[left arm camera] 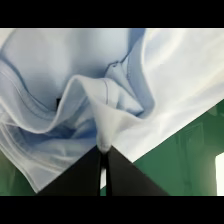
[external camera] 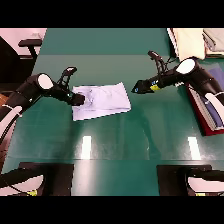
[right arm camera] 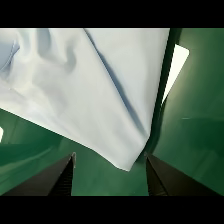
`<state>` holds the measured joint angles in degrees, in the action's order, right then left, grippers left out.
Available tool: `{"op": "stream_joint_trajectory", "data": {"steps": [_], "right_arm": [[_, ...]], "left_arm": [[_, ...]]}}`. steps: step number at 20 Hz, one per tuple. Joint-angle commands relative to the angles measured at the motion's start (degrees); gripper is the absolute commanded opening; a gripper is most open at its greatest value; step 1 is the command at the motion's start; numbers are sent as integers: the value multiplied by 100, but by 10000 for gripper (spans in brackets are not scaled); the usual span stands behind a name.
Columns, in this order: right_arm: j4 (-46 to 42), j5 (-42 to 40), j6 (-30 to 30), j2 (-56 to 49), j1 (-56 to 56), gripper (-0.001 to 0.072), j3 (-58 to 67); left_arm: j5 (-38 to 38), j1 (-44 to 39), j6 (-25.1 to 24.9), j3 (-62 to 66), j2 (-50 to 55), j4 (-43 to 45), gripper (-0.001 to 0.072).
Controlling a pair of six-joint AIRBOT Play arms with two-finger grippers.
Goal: Fold the shirts.
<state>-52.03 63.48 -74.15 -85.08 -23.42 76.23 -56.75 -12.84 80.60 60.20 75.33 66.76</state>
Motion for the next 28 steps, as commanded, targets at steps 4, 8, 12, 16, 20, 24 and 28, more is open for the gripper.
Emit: {"op": "stream_joint_trajectory", "data": {"steps": [4,8,12,16,20,24,28], "right_arm": [[-48,284,2,133,225,493,-15],[-50,223,2,317,407,493,-13],[-50,291,2,321,422,496,-13],[-44,323,2,151,424,610,-13],[348,415,11,-616,422,610,-13],[1320,332,240,-1526,409,607,-11],[1694,310,289,-2168,149,599,385]], "left_arm": [[-1532,-22,-2,-85,-765,879,29],[-2138,-22,35,-568,-1123,1102,30],[-1722,-22,503,-1154,-1123,1174,629],[-1493,-22,494,-415,-1226,964,469],[-1200,-22,334,407,-1290,568,31],[-623,-22,339,485,-1283,116,30],[-461,-22,337,483,-1272,-42,30]]}}
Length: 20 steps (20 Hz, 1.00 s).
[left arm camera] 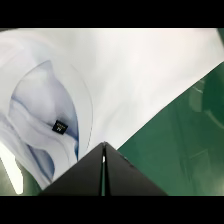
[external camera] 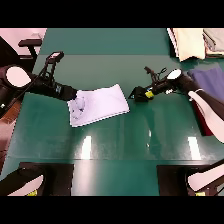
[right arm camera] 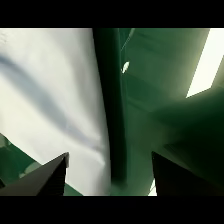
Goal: Fold the shirts.
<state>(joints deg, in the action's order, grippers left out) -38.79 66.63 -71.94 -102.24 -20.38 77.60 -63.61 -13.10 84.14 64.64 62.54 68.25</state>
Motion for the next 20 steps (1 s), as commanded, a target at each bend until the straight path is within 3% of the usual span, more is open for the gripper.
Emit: {"op": "stream_joint_trajectory", "data": {"steps": [1,4,7,8,11,15,20], "right_arm": [[369,-42,66,-573,-264,599,472],[372,-85,-61,-992,-636,597,1180],[369,302,-160,-1484,-1012,520,1805],[367,319,-160,-1567,-1115,425,1943],[195,234,-153,-1596,-1261,13,2341],[-723,232,-479,-1174,-927,12,2850],[-1991,647,-1086,-144,616,12,2944]], "left_arm": [[229,4,-17,39,13,-188,30],[229,4,-15,39,13,-205,30],[227,4,-15,39,13,-278,30],[225,4,-15,39,13,-282,30],[264,4,-11,39,13,-431,29],[354,-199,-11,35,13,-789,29],[870,-1145,-7,35,13,-793,29]]}}
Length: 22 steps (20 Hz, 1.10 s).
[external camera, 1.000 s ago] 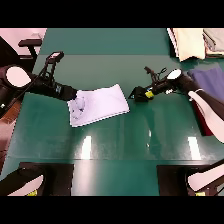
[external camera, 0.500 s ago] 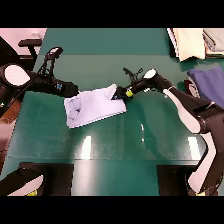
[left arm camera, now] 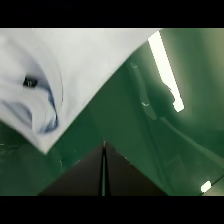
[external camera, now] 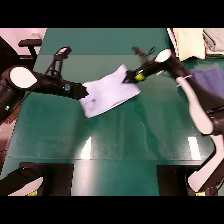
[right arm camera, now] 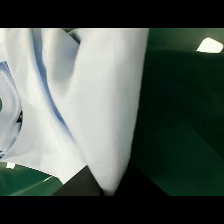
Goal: Fold the shirts.
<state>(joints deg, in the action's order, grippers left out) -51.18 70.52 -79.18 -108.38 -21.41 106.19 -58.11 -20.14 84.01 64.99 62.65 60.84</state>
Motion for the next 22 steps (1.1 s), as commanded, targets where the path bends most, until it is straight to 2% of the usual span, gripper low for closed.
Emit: {"op": "stream_joint_trajectory", "data": {"steps": [1,6,9,11,15,22], "right_arm": [[-874,396,-435,651,1123,12,85],[-885,525,-544,1281,3038,12,85],[-879,258,-599,1438,3915,12,85],[-824,76,-855,1445,4352,12,85],[-828,-330,-909,1462,4704,12,85],[-855,-1604,-907,2004,4614,12,85]], "left_arm": [[466,-601,22,0,2,-52,29],[844,-905,173,0,2,-157,29],[863,-905,323,0,2,-186,29],[866,-905,474,0,2,-186,29],[896,-905,614,0,2,-184,29],[916,-905,623,0,2,-192,29]]}}
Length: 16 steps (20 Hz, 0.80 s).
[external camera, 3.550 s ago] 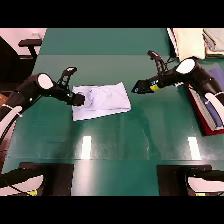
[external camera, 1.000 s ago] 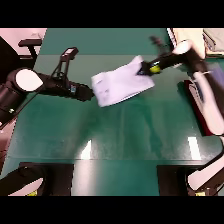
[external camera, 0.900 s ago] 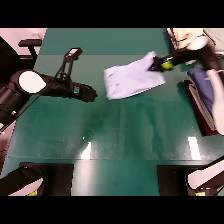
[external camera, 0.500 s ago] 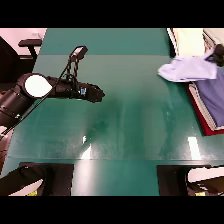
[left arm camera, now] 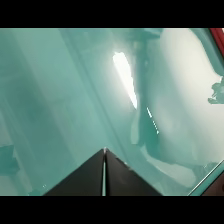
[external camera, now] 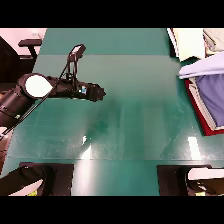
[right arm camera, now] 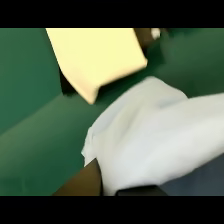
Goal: Fold the shirts.
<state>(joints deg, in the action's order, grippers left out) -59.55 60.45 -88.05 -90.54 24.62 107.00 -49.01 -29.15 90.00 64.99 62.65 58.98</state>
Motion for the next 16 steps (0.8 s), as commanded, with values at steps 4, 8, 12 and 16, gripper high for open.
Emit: {"op": "stream_joint_trajectory", "data": {"steps": [4,8,12,16], "right_arm": [[-24,-566,-20,525,52,12,4],[-72,-70,-17,839,59,12,4],[-647,765,-28,1121,205,12,4],[-1425,1661,-111,1423,562,12,-472]], "left_arm": [[-2,-4,24,0,2,-11,29],[-13,-4,20,0,2,-24,29],[-131,-4,4,0,2,-31,30],[-208,-4,2,0,2,-31,30]]}}
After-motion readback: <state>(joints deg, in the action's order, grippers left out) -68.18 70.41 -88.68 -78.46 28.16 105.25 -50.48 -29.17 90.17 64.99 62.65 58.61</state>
